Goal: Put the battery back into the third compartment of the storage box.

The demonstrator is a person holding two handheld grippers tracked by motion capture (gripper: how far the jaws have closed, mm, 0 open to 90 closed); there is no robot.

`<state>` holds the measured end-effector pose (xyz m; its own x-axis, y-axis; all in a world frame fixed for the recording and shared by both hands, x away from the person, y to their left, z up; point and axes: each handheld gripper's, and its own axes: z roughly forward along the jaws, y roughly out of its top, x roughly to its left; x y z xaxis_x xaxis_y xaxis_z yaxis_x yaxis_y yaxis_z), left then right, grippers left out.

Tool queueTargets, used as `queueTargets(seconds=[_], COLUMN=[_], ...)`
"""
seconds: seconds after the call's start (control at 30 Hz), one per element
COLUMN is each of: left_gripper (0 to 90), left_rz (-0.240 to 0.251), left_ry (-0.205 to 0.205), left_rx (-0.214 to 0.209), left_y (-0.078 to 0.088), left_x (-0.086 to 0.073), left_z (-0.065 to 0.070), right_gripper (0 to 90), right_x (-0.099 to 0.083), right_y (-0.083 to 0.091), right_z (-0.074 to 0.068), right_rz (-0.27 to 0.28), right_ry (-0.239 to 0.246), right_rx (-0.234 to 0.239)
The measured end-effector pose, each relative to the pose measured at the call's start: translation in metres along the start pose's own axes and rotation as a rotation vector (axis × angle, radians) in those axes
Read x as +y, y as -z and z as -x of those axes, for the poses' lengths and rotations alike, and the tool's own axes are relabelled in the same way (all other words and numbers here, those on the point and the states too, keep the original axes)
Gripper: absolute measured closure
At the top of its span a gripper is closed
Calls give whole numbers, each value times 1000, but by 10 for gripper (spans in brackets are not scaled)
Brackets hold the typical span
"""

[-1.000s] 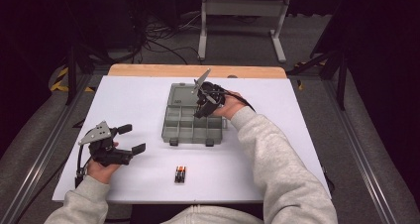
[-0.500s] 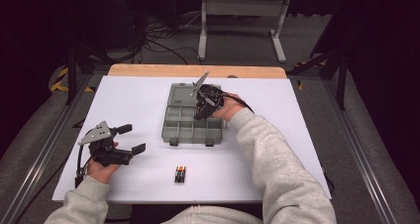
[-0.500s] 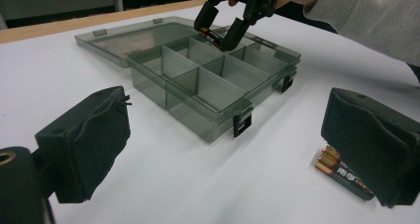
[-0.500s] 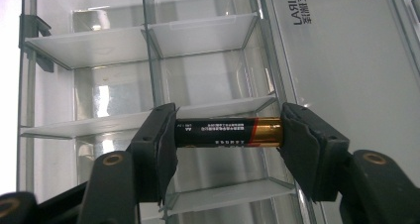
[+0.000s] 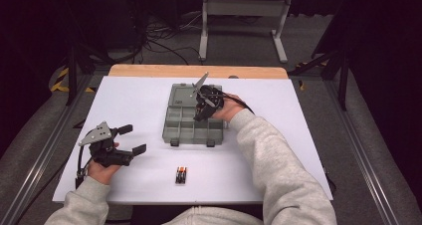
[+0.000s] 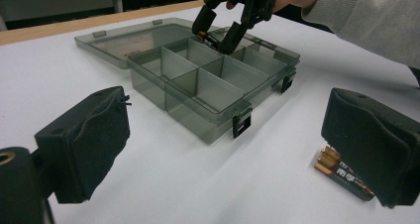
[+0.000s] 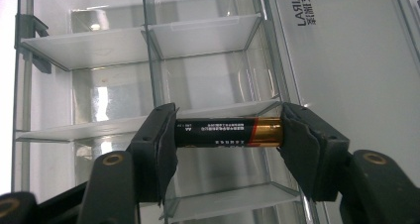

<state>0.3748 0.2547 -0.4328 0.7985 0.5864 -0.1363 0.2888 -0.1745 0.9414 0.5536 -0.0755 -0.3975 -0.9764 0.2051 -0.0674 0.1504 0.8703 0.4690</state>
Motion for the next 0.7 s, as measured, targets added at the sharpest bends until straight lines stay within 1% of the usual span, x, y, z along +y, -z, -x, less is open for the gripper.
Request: queueTargets(seconds=[0.6,0.7], left_gripper=[49,49], left_rz=[3,-1], left_ry=[0,0], left_rx=[2,0], left_y=[0,0], left_x=[0,0], left_z=[0,0], right_gripper=[404,383], right_x=[0,1], right_y=[1,1], right_z=[0,-1], right_rz=[-6,7], right_ry=[0,-4], right_rx=[0,-6])
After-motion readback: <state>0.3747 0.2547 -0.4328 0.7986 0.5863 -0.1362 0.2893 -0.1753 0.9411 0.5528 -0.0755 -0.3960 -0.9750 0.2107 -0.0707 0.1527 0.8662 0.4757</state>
